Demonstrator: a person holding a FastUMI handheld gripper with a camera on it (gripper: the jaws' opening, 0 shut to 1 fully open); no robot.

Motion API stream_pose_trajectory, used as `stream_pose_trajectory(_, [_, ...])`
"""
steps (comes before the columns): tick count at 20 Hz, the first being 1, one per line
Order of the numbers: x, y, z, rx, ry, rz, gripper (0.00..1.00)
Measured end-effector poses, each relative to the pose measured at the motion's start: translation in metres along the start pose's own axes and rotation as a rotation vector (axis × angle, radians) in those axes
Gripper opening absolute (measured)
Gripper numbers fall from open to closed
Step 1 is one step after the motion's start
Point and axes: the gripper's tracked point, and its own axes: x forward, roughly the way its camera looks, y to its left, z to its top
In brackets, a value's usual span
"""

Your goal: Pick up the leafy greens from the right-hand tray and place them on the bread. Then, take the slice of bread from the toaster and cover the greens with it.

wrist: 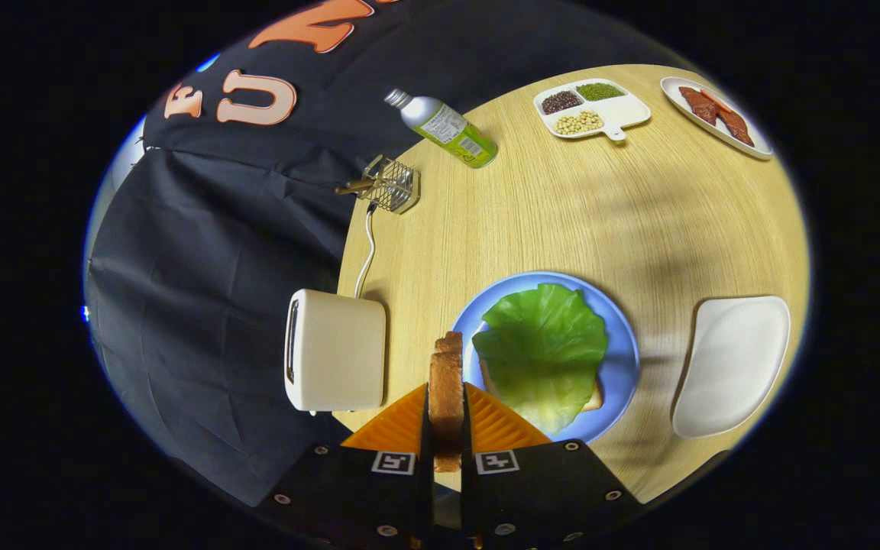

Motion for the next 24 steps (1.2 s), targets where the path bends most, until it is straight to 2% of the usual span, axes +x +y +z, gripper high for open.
stream_pose_trajectory(3, [0.009, -0.017, 0.003, -0.031, -0.002, -0.046, 0.15])
stream_pose_trajectory(5, [0.012, -0.034, 0.005, -0.033, -0.009, -0.108, 0.15])
stream_pose_trajectory(8, [0.014, -0.04, 0.013, -0.022, -0.033, -0.124, 0.15])
stream_pose_trajectory(10, [0.015, -0.047, 0.015, -0.034, -0.04, -0.142, 0.18])
stream_pose_trajectory(11, [0.017, -0.054, 0.015, -0.036, -0.044, -0.165, 0.21])
stream_pose_trajectory(13, [0.014, -0.06, 0.018, -0.026, -0.057, -0.196, 0.37])
stream_pose_trajectory(15, [0.008, -0.058, 0.019, -0.004, -0.073, -0.191, 0.48])
stream_pose_trajectory(16, [0.001, -0.055, 0.024, 0.002, -0.095, -0.183, 0.6])
stream_pose_trajectory(18, [-0.011, -0.054, 0.032, 0.015, -0.141, -0.185, 0.74])
stream_pose_trajectory(20, [-0.026, -0.049, 0.044, 0.006, -0.195, -0.19, 0.83])
stream_pose_trajectory(24, [-0.072, -0.029, 0.072, -0.065, -0.317, -0.197, 0.88])
